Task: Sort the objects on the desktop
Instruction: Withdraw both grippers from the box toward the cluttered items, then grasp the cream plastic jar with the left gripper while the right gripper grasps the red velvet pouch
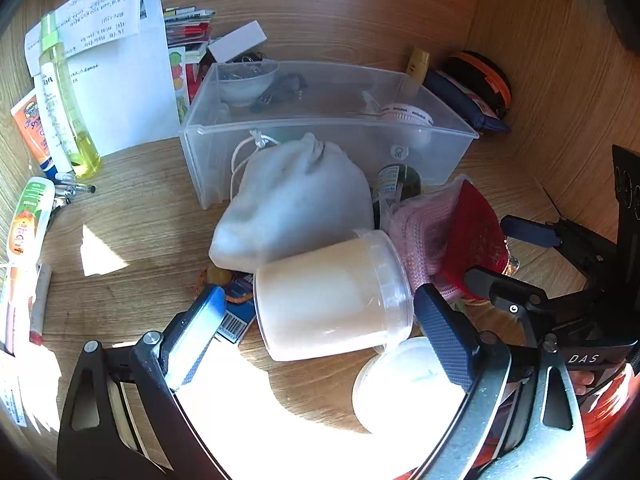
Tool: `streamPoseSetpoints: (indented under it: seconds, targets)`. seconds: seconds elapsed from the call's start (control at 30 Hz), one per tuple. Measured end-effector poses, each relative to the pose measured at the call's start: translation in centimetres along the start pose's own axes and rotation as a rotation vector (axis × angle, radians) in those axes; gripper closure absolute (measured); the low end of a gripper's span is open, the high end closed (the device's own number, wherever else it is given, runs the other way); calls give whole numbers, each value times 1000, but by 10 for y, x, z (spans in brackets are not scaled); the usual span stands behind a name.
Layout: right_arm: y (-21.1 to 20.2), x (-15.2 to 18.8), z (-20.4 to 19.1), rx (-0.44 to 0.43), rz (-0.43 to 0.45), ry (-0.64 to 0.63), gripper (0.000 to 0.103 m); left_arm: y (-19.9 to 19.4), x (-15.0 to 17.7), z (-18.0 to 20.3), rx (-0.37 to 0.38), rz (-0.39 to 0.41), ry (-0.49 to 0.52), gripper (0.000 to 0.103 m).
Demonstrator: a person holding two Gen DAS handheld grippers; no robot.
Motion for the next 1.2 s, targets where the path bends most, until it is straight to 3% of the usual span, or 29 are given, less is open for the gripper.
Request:
streamPoseSetpoints:
  seconds: [0.1, 0.3, 0.5, 0.57, 0.67, 1.03, 1.2]
  targets:
    - [1, 2, -3, 5, 1, -23, 20, 4, 4, -3, -8, 1, -15, 7]
    - [1, 3, -4, 17, 5, -69, 35, 3, 10, -8, 6, 28, -44, 7]
    - [0, 3, 3, 38, 7, -73, 56, 6, 9, -15, 39, 37, -114, 8]
    - [-1, 4, 7, 49, 8, -64, 69, 5, 9, -14, 52, 49, -135, 16]
    - [-3, 5, 15, 24, 8, -32, 78, 2, 7, -8, 51, 74, -133, 31]
    - [-23, -4, 29, 47, 68, 13, 86, -11, 2, -6, -29, 151, -110, 37]
    - [-37, -15, 35, 64, 112, 25, 86, -19, -3, -5, -12, 168, -98, 37]
Point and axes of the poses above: each gripper's, at about its wrist camera, not at the fingertips, and y roughly the way its jaws point, z to its right, x to its underside, the point moved 5 cm from there along y, roughly the way its jaws point, and after that the axes turned 9 degrees about -y, right-handed, at the moved point
